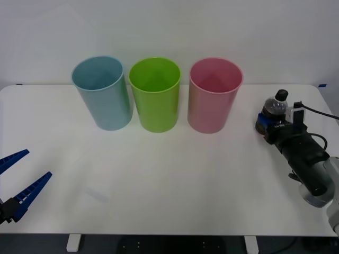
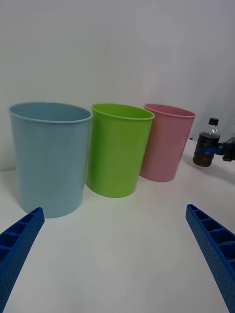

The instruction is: Grasp the object on the table and drop it into the matching bin: aluminum can to the light blue bin, PET bottle to the pink bin.

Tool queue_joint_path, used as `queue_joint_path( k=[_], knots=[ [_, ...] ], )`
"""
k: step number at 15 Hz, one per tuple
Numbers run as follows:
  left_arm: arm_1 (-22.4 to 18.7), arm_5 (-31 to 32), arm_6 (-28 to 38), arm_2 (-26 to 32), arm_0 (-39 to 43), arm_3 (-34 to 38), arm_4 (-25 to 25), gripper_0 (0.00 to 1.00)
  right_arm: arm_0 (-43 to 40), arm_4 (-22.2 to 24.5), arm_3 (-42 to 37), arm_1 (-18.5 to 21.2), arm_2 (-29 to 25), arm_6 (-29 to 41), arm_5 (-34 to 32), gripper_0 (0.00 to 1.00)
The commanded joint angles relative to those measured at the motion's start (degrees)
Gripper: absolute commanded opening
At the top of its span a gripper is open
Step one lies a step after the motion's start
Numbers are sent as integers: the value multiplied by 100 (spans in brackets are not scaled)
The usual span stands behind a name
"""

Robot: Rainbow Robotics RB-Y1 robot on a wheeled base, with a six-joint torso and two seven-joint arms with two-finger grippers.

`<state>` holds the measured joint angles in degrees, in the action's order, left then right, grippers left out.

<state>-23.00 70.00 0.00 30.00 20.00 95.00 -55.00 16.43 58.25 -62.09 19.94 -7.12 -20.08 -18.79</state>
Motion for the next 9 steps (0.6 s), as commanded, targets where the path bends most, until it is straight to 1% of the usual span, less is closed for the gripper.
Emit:
queue_joint_path(
  k=[1,7,9],
  knots=[
    [0,0,0,0,0,0,0,100,-245,55,-347,18,0,426,-169,0],
    [0,0,0,0,0,0,0,100,-843,161,-1244,176,0,1384,-564,0],
    [0,0,0,0,0,0,0,100,-1159,169,-1718,264,0,1735,-626,0]
  ],
)
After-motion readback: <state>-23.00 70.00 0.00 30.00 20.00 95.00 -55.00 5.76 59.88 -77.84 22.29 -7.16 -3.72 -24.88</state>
